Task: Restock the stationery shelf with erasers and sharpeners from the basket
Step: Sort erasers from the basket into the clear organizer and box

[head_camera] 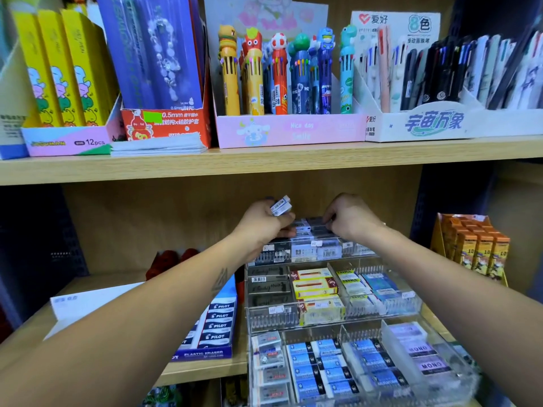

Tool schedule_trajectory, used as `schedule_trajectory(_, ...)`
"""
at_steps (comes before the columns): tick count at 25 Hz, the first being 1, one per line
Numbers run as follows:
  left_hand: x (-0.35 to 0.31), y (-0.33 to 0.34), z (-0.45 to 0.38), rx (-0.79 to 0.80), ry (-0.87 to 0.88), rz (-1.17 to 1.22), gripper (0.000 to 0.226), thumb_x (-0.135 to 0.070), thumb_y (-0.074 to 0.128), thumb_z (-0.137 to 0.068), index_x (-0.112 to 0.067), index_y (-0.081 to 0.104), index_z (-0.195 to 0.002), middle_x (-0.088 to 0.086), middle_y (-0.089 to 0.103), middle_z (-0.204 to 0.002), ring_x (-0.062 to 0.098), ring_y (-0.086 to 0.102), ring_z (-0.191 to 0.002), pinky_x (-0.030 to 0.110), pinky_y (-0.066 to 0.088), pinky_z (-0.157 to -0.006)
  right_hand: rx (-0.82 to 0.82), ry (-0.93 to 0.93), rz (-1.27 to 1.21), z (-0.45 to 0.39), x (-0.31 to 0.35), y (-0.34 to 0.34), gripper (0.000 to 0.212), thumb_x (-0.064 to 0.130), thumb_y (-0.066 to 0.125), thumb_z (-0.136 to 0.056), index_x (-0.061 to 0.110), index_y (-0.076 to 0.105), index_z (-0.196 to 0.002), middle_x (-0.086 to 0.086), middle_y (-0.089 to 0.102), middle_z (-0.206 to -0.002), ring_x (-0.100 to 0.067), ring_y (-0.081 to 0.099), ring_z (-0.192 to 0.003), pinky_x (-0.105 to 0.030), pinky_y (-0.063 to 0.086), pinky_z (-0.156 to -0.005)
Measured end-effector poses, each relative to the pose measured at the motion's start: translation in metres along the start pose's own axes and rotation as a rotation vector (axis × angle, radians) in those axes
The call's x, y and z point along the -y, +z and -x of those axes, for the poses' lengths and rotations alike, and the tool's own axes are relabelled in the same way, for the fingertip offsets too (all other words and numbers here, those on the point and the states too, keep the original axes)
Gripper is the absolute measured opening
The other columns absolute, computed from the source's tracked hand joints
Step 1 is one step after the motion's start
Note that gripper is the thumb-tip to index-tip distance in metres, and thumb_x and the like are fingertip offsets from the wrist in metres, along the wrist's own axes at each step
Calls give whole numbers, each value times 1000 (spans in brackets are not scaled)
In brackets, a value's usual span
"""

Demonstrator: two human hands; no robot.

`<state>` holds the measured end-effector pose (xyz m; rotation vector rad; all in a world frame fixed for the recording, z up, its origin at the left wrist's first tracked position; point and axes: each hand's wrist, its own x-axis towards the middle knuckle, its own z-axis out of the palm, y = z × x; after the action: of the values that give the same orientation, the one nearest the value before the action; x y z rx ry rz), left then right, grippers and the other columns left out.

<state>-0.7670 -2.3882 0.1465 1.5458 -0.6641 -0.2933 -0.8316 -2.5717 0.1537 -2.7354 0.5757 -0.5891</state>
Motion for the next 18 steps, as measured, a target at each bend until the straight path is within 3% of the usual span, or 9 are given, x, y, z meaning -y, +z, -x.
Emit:
schedule_trajectory(2,-5,-1,4,36,45,-11,12,0,60,-96,3,57,-106,20,61,-88,24,66,-73,27,61,-69,-20,-2,-56,6,2,-5,22,8,64,-88,24,75,-100,0,70,-106,-21,67,-89,-30,58,-78)
schedule_trajectory(4,-8,0,10,86,85,-55,6,0,60,-95,3,58,-101,16,60,-75,21,63,-62,26,55,-55,29,-35,-461,21,9,-16,31,0,62,-87,18,72,-110,-2,72,-104,-22,69,-89,-30,57,-76)
schedule_trajectory(6,-9,5,19,119,105,-154,2,-1,62,-94,-1,61,-92,8,58,-60,15,55,-48,24,44,-44,213,-115,-971,44,16,-27,42,-10,64,-84,10,66,-120,-11,73,-108,-24,69,-94,-34,55,-82)
schedule_trajectory(7,-10,8,23,130,95,-195,3,-2,64,-93,-2,62,-90,4,57,-55,13,51,-45,24,39,-42,268,-174,-1044,53,17,-30,45,-10,67,-83,10,64,-124,-13,73,-110,-24,69,-94,-35,55,-85)
schedule_trajectory(10,-10,13,34,166,13,-214,8,-3,68,-88,0,65,-95,-1,55,-52,12,49,-46,22,35,-41,238,-250,-960,69,16,-27,39,2,79,-79,10,70,-115,-15,75,-99,-20,70,-88,-33,56,-85)
schedule_trajectory(14,-8,13,52,241,-75,-147,16,-3,75,-83,-3,66,-96,8,57,-66,15,50,-55,22,37,-44,167,-210,-1044,84,19,-24,23,-11,76,-76,-2,72,-97,-14,73,-83,-17,69,-76,-23,58,-71)
schedule_trajectory(18,-7,3,64,266,-164,-29,27,-17,78,-85,-3,68,-106,7,57,-72,12,49,-57,20,36,-44,152,-139,-1071,90,11,-28,22,-15,75,-74,-5,73,-93,-15,73,-83,-20,69,-79,-27,59,-76)
